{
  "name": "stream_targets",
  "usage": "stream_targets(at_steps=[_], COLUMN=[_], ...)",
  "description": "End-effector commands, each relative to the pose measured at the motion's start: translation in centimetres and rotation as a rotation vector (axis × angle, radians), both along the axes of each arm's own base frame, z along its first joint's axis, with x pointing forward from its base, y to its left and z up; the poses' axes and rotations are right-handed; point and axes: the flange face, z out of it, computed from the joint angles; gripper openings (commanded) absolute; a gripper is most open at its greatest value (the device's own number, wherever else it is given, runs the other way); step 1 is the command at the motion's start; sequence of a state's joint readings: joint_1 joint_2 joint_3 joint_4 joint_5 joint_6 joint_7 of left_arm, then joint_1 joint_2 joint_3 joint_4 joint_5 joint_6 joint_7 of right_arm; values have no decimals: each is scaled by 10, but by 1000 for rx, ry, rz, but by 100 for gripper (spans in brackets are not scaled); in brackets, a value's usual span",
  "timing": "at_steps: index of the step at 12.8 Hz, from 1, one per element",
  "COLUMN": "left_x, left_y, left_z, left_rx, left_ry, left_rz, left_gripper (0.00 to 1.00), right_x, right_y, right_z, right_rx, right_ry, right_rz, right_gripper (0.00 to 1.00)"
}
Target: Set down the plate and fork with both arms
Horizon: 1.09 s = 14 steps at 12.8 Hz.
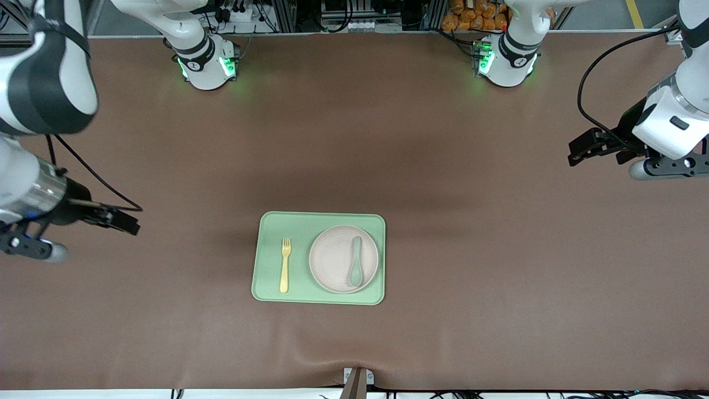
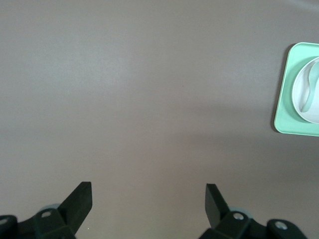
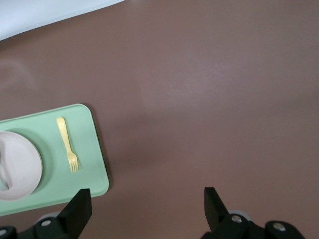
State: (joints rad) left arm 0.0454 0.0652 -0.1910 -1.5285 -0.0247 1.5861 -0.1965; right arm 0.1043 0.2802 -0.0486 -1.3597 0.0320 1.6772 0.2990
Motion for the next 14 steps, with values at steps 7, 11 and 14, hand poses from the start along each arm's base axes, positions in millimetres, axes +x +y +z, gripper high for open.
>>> stream_targets(at_steps=[7,11,14], left_x=[-5,-5,-5], left_y=[2,3,2], left_z=[4,5,6], left_rx=[-16,-14,-15], left_ry=[-10,-12,-14], left_rz=[-6,-4,-6], left_gripper=[100,100,100], right_x=[-95,-92,-87], right_y=[-37,-44,-44], right_z=[55,63,62], right_rx=[-23,-26,-17], right_ry=[0,-15,-17], right_rz=[115,108,120], right_gripper=[100,100,100])
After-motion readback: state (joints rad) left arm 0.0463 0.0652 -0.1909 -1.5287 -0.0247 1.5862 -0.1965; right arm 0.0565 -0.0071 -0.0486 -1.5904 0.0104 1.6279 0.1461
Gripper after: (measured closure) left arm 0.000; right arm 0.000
